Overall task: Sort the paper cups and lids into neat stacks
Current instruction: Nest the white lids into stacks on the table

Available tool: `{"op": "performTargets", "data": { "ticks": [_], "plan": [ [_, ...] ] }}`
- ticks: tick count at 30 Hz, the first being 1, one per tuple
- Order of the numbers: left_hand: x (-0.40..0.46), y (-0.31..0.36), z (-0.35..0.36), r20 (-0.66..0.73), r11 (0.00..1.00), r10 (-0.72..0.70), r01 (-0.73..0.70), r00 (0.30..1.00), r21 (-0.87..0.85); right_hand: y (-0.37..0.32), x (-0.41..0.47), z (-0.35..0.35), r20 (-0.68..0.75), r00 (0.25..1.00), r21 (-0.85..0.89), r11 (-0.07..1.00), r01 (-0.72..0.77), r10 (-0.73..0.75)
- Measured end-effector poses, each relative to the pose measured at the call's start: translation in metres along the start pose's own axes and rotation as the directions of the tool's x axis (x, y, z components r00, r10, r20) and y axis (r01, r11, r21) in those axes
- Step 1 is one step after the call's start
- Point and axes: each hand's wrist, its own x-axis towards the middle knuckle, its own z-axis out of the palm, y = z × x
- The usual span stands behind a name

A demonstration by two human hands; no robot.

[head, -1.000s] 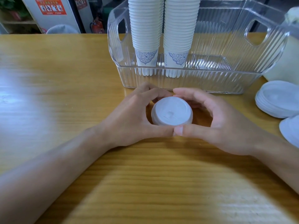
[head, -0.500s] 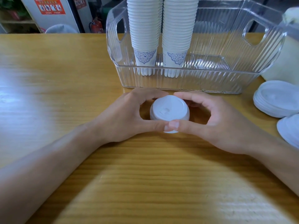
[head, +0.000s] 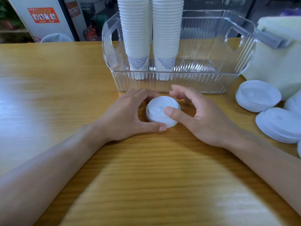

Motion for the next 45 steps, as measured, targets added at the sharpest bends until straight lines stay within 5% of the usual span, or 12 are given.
{"op": "performTargets", "data": {
  "ticks": [4,8,20,29,35,45],
  "plan": [
    [-0.002,0.008,0.004,-0.002,0.999,-0.010,0.010,1.000,0.031,-0.003,-0.012,0.003,-0.169,0.985,0.021,0.999,0.030,-0.026],
    [-0.012,0.022,0.008,-0.156,0.997,0.070,-0.067,0.985,0.027,-0.010,-0.036,-0.002,-0.314,0.946,0.004,0.997,0.081,-0.076],
    [0.004,0.136,0.070,-0.159,0.966,0.238,-0.250,0.958,-0.059,-0.011,-0.140,-0.102,-0.435,0.888,-0.206,0.976,0.063,-0.149],
    [0.066,0.195,0.120,0.110,0.999,0.020,-0.015,0.994,-0.041,0.015,-0.187,-0.174,-0.297,0.903,-0.432,0.799,-0.418,0.311],
    [0.077,0.204,0.137,0.052,0.999,-0.028,0.025,0.998,0.047,0.029,-0.186,-0.175,-0.231,0.897,-0.416,0.795,-0.441,0.377],
    [0.076,0.187,0.124,0.016,0.996,0.010,-0.009,1.000,-0.093,0.033,-0.176,-0.176,-0.294,0.900,-0.211,0.896,-0.390,0.323]
  ]
}}
